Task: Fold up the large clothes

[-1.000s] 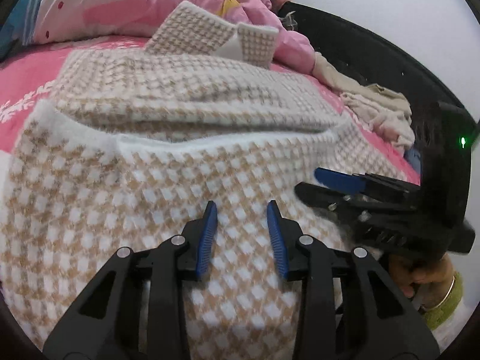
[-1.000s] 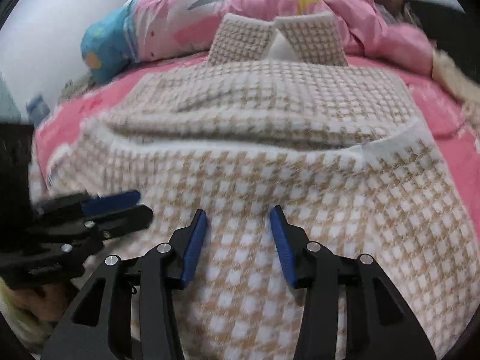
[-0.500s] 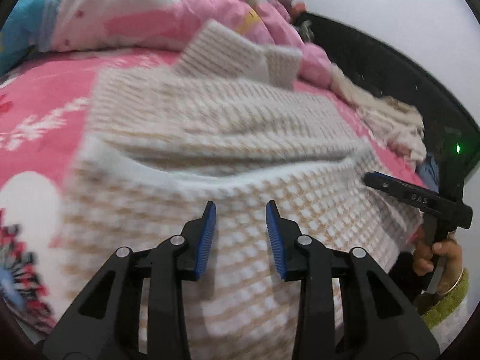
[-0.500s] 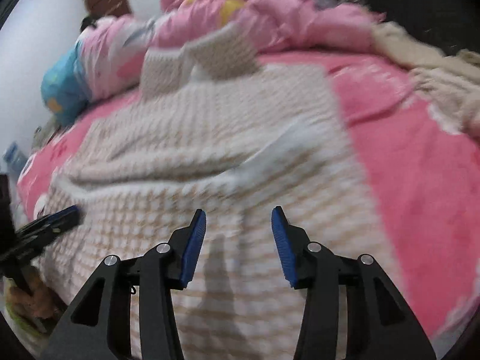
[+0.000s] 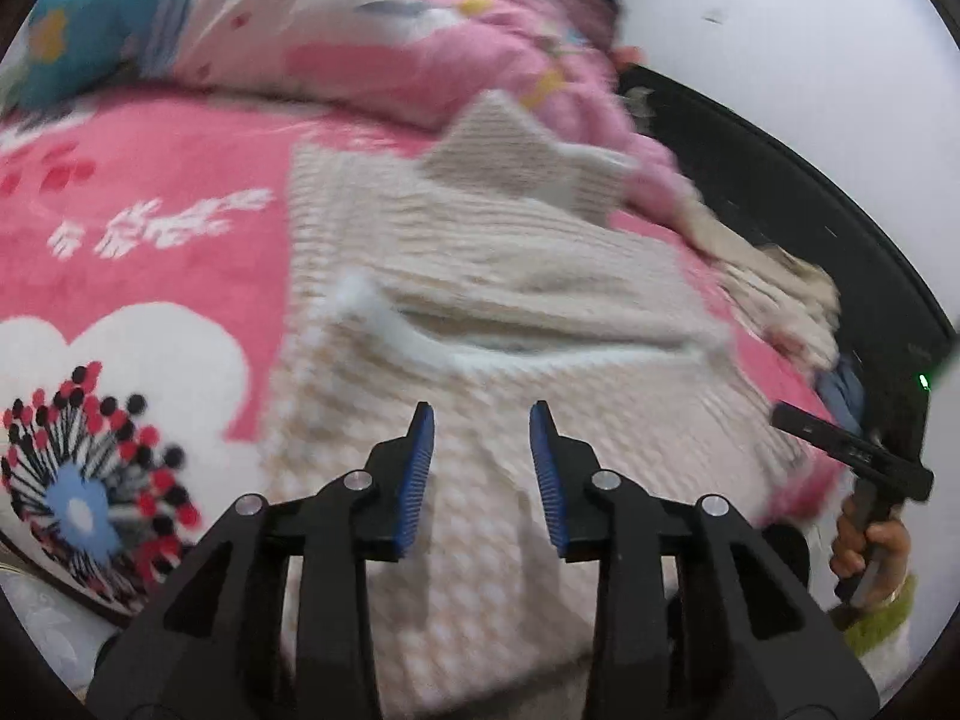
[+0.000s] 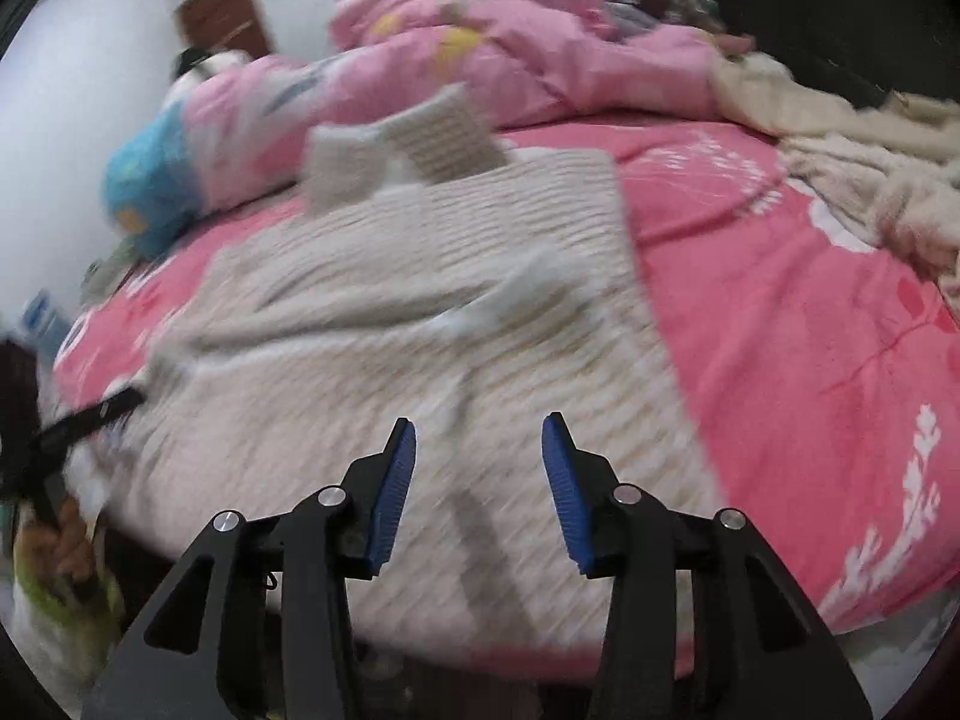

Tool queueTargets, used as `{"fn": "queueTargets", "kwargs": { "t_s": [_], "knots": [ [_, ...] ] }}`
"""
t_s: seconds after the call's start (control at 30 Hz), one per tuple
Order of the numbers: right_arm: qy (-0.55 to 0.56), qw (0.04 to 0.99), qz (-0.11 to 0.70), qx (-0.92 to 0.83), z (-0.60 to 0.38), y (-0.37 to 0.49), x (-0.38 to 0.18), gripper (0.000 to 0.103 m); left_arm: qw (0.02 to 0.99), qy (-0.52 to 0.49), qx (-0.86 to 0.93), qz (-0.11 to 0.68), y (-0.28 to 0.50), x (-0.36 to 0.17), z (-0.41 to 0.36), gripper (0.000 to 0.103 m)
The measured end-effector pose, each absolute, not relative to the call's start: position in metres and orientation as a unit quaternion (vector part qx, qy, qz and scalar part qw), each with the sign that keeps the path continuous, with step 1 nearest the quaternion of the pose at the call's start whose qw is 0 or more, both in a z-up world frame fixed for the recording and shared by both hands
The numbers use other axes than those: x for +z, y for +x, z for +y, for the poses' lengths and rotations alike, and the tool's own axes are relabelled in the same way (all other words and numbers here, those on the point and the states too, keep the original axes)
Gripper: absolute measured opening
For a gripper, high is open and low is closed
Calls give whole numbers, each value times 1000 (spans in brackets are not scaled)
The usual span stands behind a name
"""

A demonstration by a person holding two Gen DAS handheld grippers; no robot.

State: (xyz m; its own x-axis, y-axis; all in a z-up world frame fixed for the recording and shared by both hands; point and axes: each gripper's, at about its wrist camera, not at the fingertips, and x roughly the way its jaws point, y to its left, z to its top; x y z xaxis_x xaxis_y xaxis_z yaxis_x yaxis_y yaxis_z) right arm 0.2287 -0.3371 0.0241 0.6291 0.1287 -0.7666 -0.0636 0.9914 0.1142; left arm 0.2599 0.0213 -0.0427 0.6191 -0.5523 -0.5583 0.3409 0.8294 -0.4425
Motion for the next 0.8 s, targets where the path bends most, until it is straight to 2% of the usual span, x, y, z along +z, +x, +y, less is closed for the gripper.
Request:
{"fn": "queueTargets", "kwargs": {
  "t_s": [0.07,0.1,0.2,0.4,0.5,0.6,0.67,0.8],
  "knots": [
    [-3,893,450,32,-326,224,3,45,891,-112,-256,357,246,-47,7,47],
    [-16,883,468,14,-326,227,-16,45,895,-82,-233,372,246,-60,-3,50],
    [16,882,471,26,-336,234,-33,48,889,-73,-209,401,260,-92,-8,47],
    [-13,893,448,42,-316,206,18,48,908,-54,-218,353,231,-48,-8,46],
    [-42,890,448,70,-290,204,11,49,899,-49,-277,335,216,-36,-30,49],
    [-70,879,469,50,-277,217,-29,51,886,-7,-280,369,222,-59,-69,53],
    [-52,877,474,52,-280,222,-41,56,877,16,-253,408,238,-92,-86,56],
    [-47,881,469,51,-283,205,-13,56,878,-23,-261,401,233,-77,-69,55]
  ]
}}
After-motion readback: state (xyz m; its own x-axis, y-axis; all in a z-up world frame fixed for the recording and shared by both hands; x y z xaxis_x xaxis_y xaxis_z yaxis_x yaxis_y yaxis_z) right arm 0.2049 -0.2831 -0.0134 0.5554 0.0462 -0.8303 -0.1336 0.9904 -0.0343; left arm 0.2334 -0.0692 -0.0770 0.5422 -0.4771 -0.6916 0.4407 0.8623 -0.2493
